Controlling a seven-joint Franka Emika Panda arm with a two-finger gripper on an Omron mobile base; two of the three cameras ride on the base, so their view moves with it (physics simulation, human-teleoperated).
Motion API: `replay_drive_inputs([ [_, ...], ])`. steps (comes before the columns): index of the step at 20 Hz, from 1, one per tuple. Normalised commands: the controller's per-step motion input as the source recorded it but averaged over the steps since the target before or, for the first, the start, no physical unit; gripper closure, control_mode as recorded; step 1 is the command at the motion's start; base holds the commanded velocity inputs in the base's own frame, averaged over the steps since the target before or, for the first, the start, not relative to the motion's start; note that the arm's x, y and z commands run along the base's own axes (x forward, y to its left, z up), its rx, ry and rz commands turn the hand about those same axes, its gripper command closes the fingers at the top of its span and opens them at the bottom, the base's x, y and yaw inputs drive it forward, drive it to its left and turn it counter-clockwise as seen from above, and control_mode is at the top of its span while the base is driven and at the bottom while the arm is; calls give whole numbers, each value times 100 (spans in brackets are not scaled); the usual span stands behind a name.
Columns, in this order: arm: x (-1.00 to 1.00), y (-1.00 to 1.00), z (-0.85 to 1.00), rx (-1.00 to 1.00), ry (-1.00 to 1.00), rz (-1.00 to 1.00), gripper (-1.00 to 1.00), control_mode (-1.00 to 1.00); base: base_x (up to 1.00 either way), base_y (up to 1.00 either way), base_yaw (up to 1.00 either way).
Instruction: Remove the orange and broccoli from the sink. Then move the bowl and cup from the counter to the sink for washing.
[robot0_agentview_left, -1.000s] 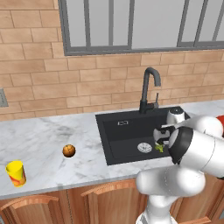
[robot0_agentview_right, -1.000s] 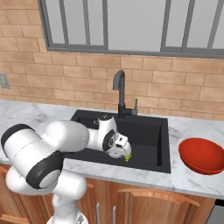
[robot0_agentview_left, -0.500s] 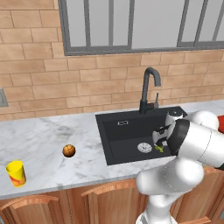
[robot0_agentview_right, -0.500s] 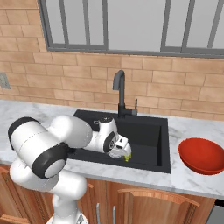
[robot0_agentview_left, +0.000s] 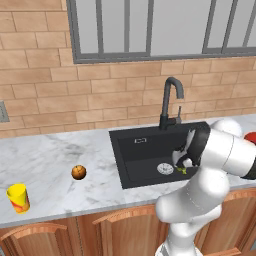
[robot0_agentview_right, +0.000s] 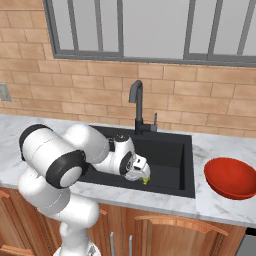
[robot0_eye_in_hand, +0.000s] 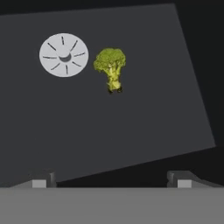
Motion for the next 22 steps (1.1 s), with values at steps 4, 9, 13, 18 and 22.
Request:
replay_drive_inputs([
  [4,19,-2,-13,0,0,1,-100,-100,0,0,0],
  [9,18,-8,-13,0,0,2,-100,-100,0,0,0],
  [13,11,-10,-14,0,0,0,-100,-100,0,0,0],
  [18,10,-7,-15,0,0,0,-100,-100,0,0,0],
  [22,10,-3,-16,0,0,0,-100,-100,0,0,0],
])
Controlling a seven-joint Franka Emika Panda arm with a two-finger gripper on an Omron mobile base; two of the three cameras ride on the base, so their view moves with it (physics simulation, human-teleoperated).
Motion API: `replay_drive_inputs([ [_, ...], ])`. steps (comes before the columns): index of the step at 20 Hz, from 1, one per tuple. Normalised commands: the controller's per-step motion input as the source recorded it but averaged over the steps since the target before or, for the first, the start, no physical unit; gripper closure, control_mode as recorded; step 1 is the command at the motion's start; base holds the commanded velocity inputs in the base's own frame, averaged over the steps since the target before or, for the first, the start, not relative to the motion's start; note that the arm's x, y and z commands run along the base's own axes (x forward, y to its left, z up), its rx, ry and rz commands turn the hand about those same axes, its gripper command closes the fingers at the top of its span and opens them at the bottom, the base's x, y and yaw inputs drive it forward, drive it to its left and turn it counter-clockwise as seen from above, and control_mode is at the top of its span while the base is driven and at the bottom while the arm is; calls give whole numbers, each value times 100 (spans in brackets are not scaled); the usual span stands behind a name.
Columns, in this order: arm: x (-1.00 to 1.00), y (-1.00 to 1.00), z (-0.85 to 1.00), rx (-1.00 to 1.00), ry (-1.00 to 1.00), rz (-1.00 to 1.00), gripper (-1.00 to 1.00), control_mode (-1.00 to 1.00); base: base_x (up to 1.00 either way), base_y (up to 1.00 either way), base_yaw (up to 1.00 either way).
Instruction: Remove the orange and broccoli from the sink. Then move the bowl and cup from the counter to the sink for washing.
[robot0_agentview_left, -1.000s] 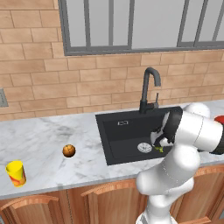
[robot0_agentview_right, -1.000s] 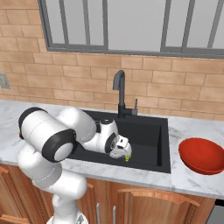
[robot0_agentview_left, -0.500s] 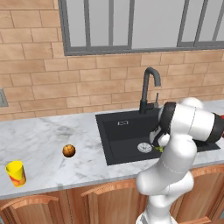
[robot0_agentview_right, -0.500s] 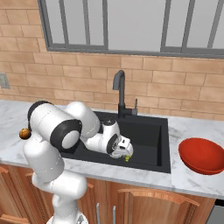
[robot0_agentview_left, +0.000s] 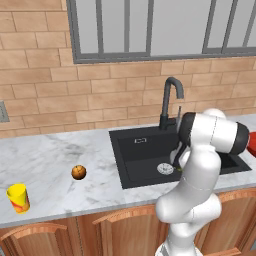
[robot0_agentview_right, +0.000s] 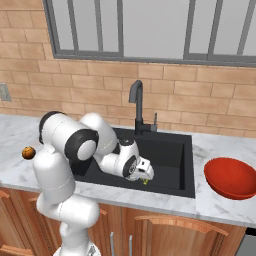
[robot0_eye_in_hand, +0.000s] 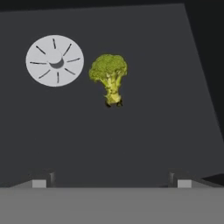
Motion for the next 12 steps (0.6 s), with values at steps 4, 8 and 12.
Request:
replay_drive_inputs([
  [4,13,-1,-15,0,0,0,-100,-100,0,0,0],
  [8,15,-2,-15,0,0,1,-100,-100,0,0,0],
  [12,16,-7,-12,0,0,2,-100,-100,0,0,0],
])
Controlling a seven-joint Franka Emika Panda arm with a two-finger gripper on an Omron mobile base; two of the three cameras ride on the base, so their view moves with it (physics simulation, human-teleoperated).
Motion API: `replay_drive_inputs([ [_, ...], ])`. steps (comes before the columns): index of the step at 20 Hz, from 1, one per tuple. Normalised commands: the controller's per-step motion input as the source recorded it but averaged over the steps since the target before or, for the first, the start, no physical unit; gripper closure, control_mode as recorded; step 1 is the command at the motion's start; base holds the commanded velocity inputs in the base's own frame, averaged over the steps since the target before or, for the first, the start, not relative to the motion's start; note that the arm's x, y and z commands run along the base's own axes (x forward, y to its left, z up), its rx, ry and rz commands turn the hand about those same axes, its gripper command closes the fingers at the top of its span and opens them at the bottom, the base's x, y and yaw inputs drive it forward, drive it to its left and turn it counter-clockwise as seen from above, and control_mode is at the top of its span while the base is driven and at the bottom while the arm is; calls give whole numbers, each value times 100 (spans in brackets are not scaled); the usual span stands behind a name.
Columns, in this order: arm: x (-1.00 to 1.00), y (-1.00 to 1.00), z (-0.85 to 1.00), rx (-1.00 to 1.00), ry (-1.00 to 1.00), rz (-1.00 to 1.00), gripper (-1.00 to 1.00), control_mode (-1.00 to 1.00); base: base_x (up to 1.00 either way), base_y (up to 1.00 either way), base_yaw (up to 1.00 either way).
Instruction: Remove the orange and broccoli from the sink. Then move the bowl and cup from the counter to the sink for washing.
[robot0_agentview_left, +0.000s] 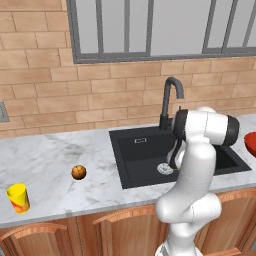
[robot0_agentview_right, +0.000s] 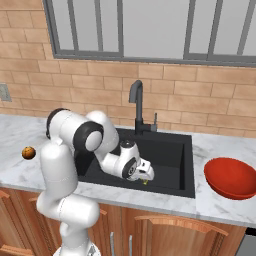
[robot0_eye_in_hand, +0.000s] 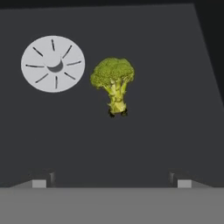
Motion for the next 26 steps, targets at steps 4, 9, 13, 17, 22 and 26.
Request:
replay_drive_inputs([
  [4,14,-9,-11,0,0,3,-100,-100,0,0,0],
  [9,15,-5,-10,0,0,3,-100,-100,0,0,0],
  [13,14,-4,-8,0,0,3,-100,-100,0,0,0],
  [17,15,-6,-7,0,0,3,-100,-100,0,0,0],
  [22,13,-7,-9,0,0,3,-100,-100,0,0,0],
  [26,14,-4,-12,0,0,2,-100,-100,0,0,0],
])
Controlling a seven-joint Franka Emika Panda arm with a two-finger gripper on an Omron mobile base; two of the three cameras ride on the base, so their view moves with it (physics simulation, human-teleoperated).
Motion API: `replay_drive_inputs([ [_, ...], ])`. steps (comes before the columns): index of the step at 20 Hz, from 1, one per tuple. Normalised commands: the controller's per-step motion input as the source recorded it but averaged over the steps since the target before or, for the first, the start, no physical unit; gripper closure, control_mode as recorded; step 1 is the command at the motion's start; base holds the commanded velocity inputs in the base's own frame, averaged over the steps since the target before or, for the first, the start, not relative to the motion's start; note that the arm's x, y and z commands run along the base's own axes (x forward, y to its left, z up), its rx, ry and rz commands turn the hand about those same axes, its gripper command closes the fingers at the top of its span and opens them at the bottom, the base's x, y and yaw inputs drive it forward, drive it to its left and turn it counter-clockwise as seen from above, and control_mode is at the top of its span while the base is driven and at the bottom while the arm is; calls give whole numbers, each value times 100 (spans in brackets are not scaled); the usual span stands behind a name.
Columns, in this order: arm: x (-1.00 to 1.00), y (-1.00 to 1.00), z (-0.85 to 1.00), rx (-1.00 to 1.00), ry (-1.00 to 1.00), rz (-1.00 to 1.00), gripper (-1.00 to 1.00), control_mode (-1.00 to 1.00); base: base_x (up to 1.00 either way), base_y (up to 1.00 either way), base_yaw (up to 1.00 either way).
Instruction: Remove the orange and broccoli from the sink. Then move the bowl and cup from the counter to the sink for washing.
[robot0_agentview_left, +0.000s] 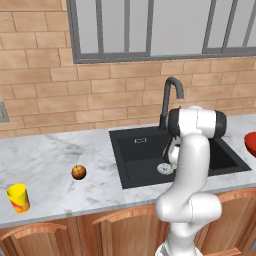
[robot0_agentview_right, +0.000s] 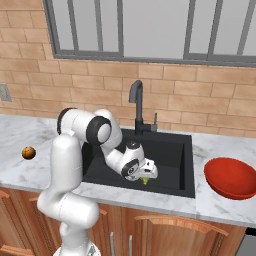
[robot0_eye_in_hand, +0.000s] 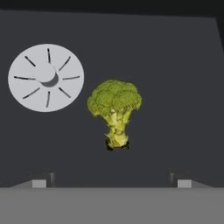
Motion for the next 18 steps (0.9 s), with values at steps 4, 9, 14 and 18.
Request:
replay_drive_inputs([
  [4,15,-3,-11,1,0,2,-100,-100,0,0,0],
  [9,13,-2,-14,2,0,2,-100,-100,0,0,0],
  [14,13,-1,-16,1,0,1,-100,-100,0,0,0],
  [18,14,-4,-17,0,0,1,-100,-100,0,0,0],
])
